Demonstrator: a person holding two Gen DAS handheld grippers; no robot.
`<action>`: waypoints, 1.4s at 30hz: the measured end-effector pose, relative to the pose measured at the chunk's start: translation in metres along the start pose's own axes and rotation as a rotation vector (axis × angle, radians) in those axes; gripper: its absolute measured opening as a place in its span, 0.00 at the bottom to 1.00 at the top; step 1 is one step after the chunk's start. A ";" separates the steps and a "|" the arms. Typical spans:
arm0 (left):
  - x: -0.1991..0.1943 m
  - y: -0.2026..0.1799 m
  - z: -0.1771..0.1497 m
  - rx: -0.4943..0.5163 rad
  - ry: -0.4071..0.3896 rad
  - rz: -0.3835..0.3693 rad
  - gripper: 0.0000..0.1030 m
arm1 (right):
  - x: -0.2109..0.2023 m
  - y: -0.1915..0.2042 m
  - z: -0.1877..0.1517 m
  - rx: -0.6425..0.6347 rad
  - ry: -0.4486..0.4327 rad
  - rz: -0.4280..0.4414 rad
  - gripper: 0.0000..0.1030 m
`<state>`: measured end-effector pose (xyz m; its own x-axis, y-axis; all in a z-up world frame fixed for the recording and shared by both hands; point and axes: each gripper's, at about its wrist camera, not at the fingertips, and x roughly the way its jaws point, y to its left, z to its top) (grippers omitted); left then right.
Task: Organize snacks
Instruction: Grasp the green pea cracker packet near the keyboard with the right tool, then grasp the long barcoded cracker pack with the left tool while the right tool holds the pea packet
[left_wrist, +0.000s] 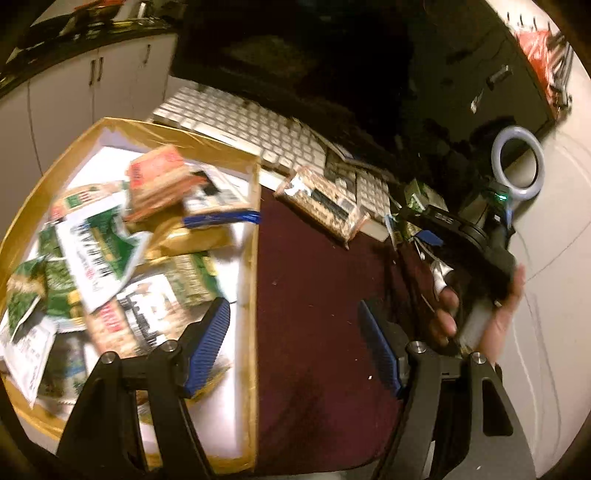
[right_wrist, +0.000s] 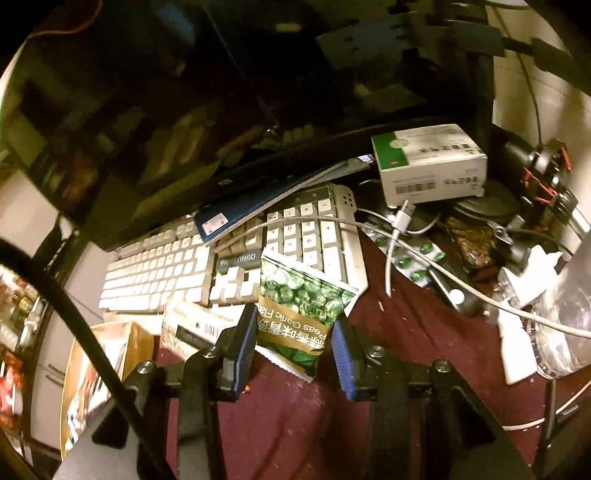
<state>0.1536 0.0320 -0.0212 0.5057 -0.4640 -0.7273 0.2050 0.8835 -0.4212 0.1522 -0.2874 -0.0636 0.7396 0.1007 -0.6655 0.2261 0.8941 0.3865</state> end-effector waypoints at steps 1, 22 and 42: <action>0.004 -0.004 0.003 0.008 0.015 -0.005 0.70 | -0.002 -0.004 -0.001 -0.001 -0.016 -0.009 0.37; 0.166 -0.035 0.101 -0.377 0.213 0.199 0.70 | 0.012 -0.020 -0.005 0.077 -0.005 0.118 0.37; 0.206 -0.079 0.095 -0.229 0.208 0.450 0.72 | 0.000 -0.027 -0.005 0.095 -0.044 0.124 0.37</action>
<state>0.3218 -0.1273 -0.0863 0.3206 -0.0664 -0.9449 -0.1928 0.9721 -0.1337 0.1428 -0.3091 -0.0766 0.7919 0.1868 -0.5814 0.1888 0.8305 0.5241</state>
